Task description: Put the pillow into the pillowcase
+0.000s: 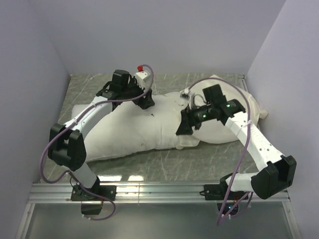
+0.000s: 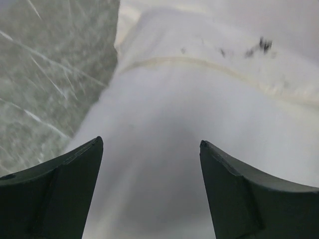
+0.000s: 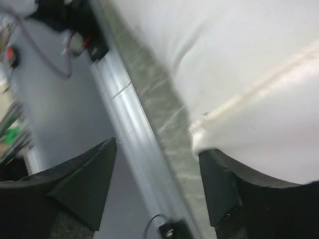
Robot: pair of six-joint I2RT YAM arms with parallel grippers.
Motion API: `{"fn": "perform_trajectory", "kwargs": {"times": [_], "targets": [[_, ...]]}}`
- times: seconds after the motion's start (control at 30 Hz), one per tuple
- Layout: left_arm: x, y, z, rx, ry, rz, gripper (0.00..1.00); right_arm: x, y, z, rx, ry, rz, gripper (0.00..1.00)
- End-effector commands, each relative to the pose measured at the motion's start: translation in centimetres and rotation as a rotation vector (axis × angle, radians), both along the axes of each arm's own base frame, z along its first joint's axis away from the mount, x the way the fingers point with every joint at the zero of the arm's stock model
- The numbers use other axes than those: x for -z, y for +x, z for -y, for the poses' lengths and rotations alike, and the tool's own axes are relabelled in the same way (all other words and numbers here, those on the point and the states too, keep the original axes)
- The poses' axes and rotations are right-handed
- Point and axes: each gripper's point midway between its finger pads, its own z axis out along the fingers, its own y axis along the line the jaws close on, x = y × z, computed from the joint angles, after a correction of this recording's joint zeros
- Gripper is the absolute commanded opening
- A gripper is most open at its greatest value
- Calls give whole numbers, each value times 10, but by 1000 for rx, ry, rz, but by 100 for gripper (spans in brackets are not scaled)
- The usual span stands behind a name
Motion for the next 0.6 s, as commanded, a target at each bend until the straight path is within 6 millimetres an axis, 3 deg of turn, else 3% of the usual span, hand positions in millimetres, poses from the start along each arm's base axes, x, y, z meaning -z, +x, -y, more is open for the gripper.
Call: {"fn": "perform_trajectory", "kwargs": {"times": [0.0,0.03,0.1,0.13,0.17,0.23,0.27,0.33,0.37,0.4,0.43,0.47,0.5,0.57], "targets": [[-10,-10,5,70,10,58,83,-42,63,16,176,-23,209,69],[-5,-15,4,85,20,59,83,-44,80,19,236,-37,253,65],[-12,-27,0,110,23,88,82,-31,93,31,306,-116,277,61],[-4,-36,-3,140,43,91,82,-26,93,34,317,-130,271,60],[-14,-45,-7,147,42,126,83,-15,91,36,326,-151,246,59],[-2,-61,-13,189,96,151,84,2,83,38,318,-178,198,59],[-8,-71,-15,213,111,186,84,7,79,36,308,-187,183,61],[8,-93,-15,298,182,221,86,15,70,30,281,-180,146,63],[3,-103,-16,319,199,271,87,21,67,29,283,-187,131,63],[18,-120,-9,368,224,272,87,22,68,23,278,-182,140,62],[21,-126,-7,386,247,308,87,23,68,21,284,-177,133,60],[14,-128,-7,367,257,362,87,24,67,19,283,-176,130,50],[24,-142,1,399,271,364,87,27,64,20,284,-186,117,43],[21,-150,6,390,270,399,85,33,52,27,283,-196,113,39]]}}
